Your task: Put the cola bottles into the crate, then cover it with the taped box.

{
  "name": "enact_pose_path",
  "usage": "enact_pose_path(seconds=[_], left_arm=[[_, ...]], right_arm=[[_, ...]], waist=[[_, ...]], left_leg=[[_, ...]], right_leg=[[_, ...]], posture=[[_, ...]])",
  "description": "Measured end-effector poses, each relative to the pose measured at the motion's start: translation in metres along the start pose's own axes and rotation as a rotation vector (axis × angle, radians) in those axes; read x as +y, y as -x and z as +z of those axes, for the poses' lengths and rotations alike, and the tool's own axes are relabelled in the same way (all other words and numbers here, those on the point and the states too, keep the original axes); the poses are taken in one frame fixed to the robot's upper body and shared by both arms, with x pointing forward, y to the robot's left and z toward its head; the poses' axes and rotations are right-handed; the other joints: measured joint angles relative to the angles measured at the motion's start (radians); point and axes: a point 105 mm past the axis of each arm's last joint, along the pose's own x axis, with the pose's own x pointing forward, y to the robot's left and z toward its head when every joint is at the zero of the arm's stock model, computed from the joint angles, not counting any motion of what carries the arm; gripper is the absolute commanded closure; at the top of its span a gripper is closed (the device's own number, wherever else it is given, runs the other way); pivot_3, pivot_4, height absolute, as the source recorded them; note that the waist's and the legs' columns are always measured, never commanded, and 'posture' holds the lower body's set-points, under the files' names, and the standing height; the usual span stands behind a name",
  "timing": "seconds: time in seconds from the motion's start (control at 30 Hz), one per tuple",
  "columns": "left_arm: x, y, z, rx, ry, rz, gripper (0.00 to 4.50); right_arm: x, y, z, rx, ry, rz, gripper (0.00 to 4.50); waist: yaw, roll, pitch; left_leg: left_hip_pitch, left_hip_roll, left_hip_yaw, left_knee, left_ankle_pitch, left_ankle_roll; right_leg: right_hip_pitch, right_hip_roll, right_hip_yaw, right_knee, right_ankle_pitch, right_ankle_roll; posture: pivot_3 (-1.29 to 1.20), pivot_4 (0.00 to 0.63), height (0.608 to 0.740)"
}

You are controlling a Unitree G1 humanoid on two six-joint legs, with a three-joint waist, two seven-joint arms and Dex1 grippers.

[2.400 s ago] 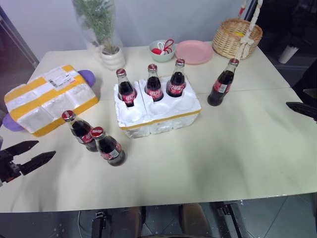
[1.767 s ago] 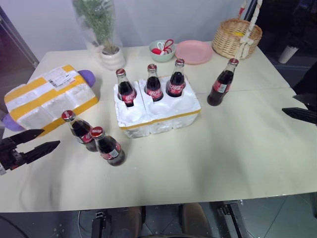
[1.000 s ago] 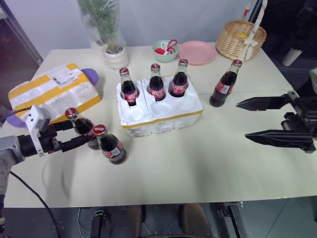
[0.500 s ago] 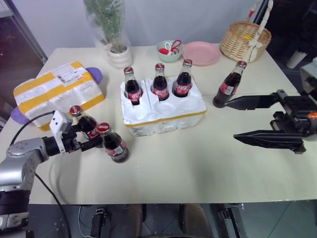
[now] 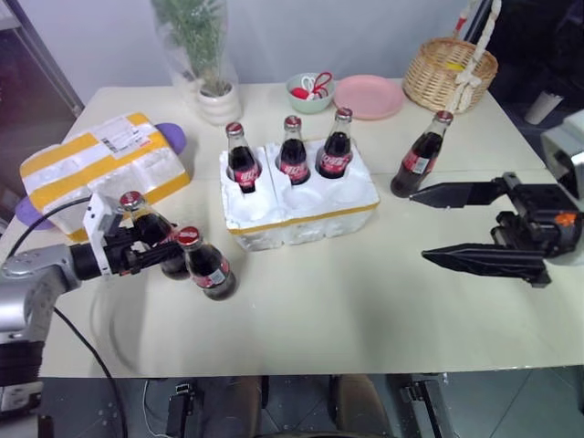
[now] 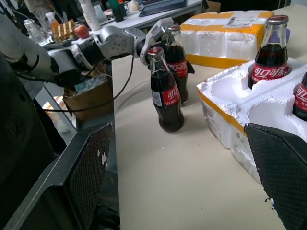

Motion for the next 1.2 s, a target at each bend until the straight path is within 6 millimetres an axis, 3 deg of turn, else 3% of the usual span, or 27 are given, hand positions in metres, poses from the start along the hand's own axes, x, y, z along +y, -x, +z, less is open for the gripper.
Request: enact_pose_path(seconds=[0.1,0.23,0.33,0.4,0.63,0.8,0.97,1.2], left_arm=[[-0.001,0.004,0.029,-0.009,-0.044,-0.050,1.66],[-0.004,0.005,0.085,-0.094,-0.138,-0.119,1.66],[-0.009,-0.006,0.116,-0.153,-0.178,-0.197,1.66],[-0.011,-0.018,0.125,-0.178,-0.172,-0.255,1.66],[-0.017,-0.078,0.129,-0.161,-0.183,-0.425,1.66],[-0.012,-0.104,0.133,-0.178,-0.175,-0.448,1.66],[-0.019,-0.120,0.128,-0.163,-0.203,-0.510,1.66],[-0.021,-0.116,0.126,-0.135,-0.271,-0.528,1.66]], right_arm=[[-0.001,-0.002,-0.005,0.004,-0.013,-0.002,0.00],[-0.002,-0.003,-0.007,0.005,-0.008,-0.005,0.00],[-0.004,-0.003,-0.009,0.001,-0.007,-0.016,0.00],[-0.005,-0.003,-0.011,-0.003,-0.012,-0.023,0.00],[-0.004,-0.004,-0.014,-0.009,-0.013,-0.052,0.00],[-0.004,0.000,-0.014,-0.014,-0.008,-0.095,0.00],[-0.002,0.002,-0.019,-0.013,-0.025,-0.130,0.00],[-0.002,0.003,-0.024,-0.005,-0.038,-0.159,0.00]], waist=[[0.003,-0.001,0.001],[0.005,-0.003,0.002],[0.001,-0.003,0.002],[0.000,-0.003,0.002],[-0.001,-0.005,0.003],[-0.002,-0.007,0.004],[-0.002,-0.007,0.004],[-0.002,-0.007,0.004]], left_leg=[[-0.004,0.000,-0.002,0.004,0.000,0.000],[-0.004,-0.001,-0.002,0.005,0.000,0.000],[-0.003,-0.001,-0.002,0.004,0.000,0.000],[-0.003,-0.001,-0.002,0.004,0.000,0.000],[-0.004,-0.001,-0.001,0.005,0.000,0.000],[-0.004,-0.001,-0.001,0.005,0.000,0.000],[-0.004,-0.002,-0.002,0.005,0.000,0.000],[-0.004,-0.002,-0.002,0.006,0.000,0.000]], right_leg=[[-0.001,0.000,-0.001,0.000,0.001,0.001],[0.000,0.000,-0.002,-0.001,0.002,0.002],[0.000,0.000,-0.002,0.000,0.002,0.002],[0.000,0.000,-0.002,0.000,0.003,0.003],[0.000,0.000,-0.002,0.000,0.003,0.003],[0.000,0.000,-0.002,0.000,0.003,0.004],[0.000,0.000,-0.002,0.000,0.004,0.005],[0.001,0.000,-0.002,0.000,0.004,0.005]], posture=[[0.00,0.150,0.737],[0.00,0.150,0.737],[0.00,0.150,0.737],[0.00,0.150,0.737],[0.00,0.150,0.737],[0.00,0.150,0.737],[0.00,0.150,0.737],[0.00,0.150,0.737]])
